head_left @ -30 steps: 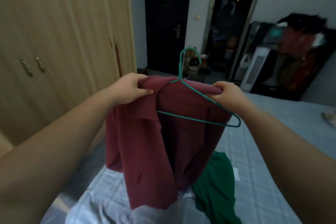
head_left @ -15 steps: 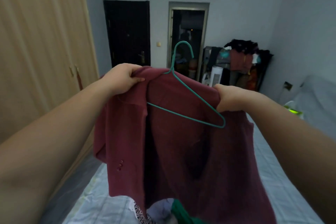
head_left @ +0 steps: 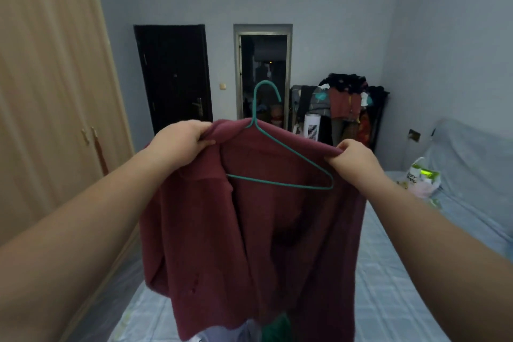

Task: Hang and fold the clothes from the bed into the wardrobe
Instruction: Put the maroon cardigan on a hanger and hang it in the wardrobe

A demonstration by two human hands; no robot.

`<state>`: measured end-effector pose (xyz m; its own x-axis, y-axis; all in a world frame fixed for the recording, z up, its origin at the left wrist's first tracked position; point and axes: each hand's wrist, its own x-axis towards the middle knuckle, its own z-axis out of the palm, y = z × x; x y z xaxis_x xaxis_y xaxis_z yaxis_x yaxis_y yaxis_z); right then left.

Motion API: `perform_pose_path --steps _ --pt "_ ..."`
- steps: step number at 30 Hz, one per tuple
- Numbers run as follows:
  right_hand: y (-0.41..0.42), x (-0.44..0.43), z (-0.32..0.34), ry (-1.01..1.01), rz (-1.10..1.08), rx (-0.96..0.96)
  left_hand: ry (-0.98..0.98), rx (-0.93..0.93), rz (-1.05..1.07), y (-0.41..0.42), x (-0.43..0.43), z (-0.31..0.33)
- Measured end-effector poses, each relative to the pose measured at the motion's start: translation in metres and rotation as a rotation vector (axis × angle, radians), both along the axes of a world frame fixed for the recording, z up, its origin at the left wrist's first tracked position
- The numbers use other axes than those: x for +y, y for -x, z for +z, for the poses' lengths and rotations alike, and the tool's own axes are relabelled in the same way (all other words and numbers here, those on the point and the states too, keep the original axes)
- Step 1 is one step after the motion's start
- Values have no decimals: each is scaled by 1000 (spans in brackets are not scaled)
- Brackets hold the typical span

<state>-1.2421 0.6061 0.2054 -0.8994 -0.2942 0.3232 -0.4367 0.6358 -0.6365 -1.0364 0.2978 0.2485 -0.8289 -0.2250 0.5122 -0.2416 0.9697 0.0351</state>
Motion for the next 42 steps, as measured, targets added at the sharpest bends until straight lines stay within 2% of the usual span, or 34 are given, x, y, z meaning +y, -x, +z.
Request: perform_pose_path --steps 2,4,6,7,9,12,14,15,17,18,19,20,22,24,25,27,30,31,35,38,40,42 --pt "-2 -7 9 47 -2 -3 83 -80 15 5 7 -9" --pt "-6 -19 16 251 72 -191 132 -125 35 12 18 -18" --pt "-15 -33 16 450 186 -434 71 -108 48 19 30 -25" --pt "-20 -40 13 510 228 -478 12 -86 55 23 34 -27" --pt "-26 -52 1 536 246 -405 -115 -30 65 28 39 -30" --pt "-39 -56 -21 396 191 -163 -308 48 67 31 42 -31" --pt "-46 -54 -37 276 260 -139 -366 123 64 32 45 -27" --pt "-49 -52 -44 161 294 -183 -386 154 62 32 46 -23" --pt "-47 -45 -51 -193 273 -224 -443 191 39 30 46 -16" --pt "-43 -40 -49 -344 210 -177 -473 195 22 29 45 -13" --pt "-40 -34 -42 -404 128 -81 -509 200 3 27 44 -11" --pt "-38 -29 -33 -359 57 34 -552 208 -17 27 41 -10" --pt "-36 -20 -13 -83 14 254 -654 234 -82 24 38 -8" --pt "-34 -17 4 112 146 487 -733 251 -154 22 39 -8" --pt "-34 -18 10 103 241 540 -750 247 -184 21 41 -7" --pt "-27 -21 16 -8 411 471 -778 244 -253 20 45 -6" --pt "-19 -23 18 -113 540 152 -758 212 -317 14 51 -10" --pt "-18 -24 16 -129 545 129 -733 197 -304 13 49 -12" --pt "-21 -36 9 -110 453 314 -606 104 -166 12 33 -17" --pt "-23 -45 6 -165 387 367 -519 212 -41 13 29 -18" --pt "-21 -50 1 -238 353 374 -602 334 -66 11 35 -16" --pt "-19 -54 -7 -253 319 358 -927 361 -157 9 44 -18"
